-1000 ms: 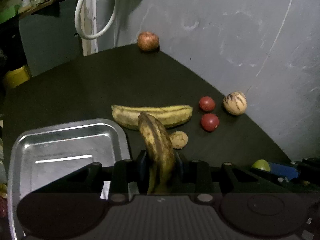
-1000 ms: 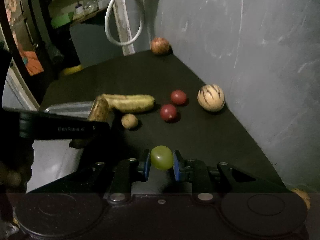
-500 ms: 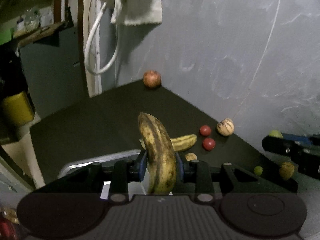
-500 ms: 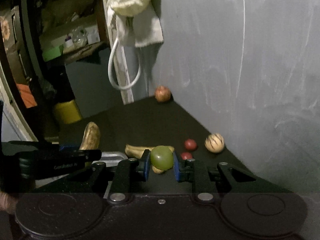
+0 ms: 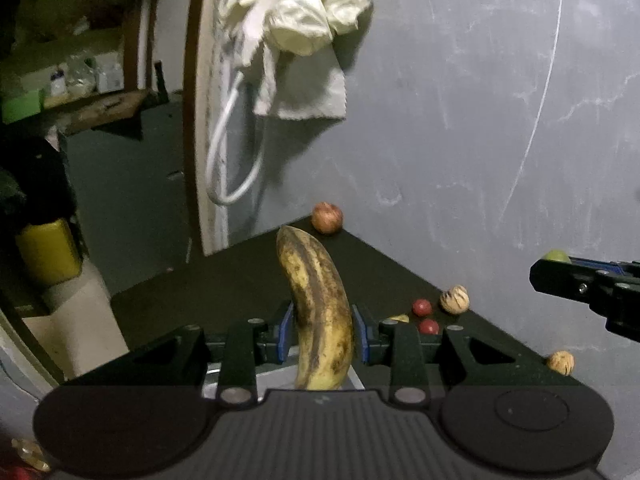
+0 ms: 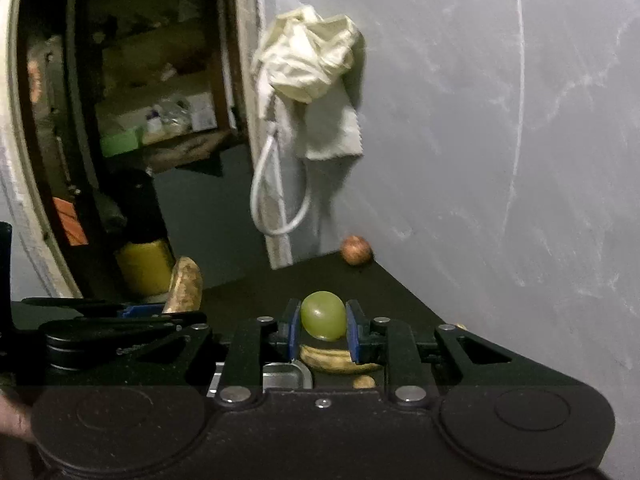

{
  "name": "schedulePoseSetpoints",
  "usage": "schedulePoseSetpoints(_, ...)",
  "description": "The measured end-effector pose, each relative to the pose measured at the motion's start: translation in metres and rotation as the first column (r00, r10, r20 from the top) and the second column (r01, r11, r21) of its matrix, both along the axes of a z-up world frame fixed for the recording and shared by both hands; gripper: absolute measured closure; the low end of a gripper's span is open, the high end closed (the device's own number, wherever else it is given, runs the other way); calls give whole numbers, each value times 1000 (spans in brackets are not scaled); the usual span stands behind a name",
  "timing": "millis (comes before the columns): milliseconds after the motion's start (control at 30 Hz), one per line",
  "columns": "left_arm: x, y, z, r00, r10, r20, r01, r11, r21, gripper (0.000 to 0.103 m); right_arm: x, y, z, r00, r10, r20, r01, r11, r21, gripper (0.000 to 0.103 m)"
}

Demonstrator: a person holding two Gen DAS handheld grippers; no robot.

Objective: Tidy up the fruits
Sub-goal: 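Lift the banana with the left gripper while the right gripper lifts the grape, then carry the banana in the left gripper while the right gripper carries the grape over the tray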

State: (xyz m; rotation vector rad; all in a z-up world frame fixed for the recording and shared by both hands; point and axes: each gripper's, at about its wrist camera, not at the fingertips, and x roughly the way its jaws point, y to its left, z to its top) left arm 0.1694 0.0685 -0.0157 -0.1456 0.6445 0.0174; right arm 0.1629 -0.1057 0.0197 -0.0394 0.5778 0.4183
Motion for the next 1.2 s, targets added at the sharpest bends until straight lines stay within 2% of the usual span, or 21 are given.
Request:
schedulePoseSetpoints(233,-21,-21,23,997,66,46,-68,997,32,70,-22,-15,22,995,92,46,-93,995,33,78)
schedulePoseSetpoints(367,-40,-34,28,994,97,52,-99,994,40,70,-34,-26,24,990,133,48,-135,989,53,78)
schedulePoseSetpoints(567,-70,-42,23,988,151,31,-153,987,49,70,-49,-29,21,980,196,39,-198,978,66,78)
schedulePoseSetpoints(867,-113,-48,11,978,211,-10,-210,976,63,70,-72,-35,10,973,229,7,-229,971,74,78)
schedulePoseSetpoints(1200,-126,-51,7,977,211,-35,-207,975,81,69,-85,-40,-2,971,237,-27,-233,967,102,78)
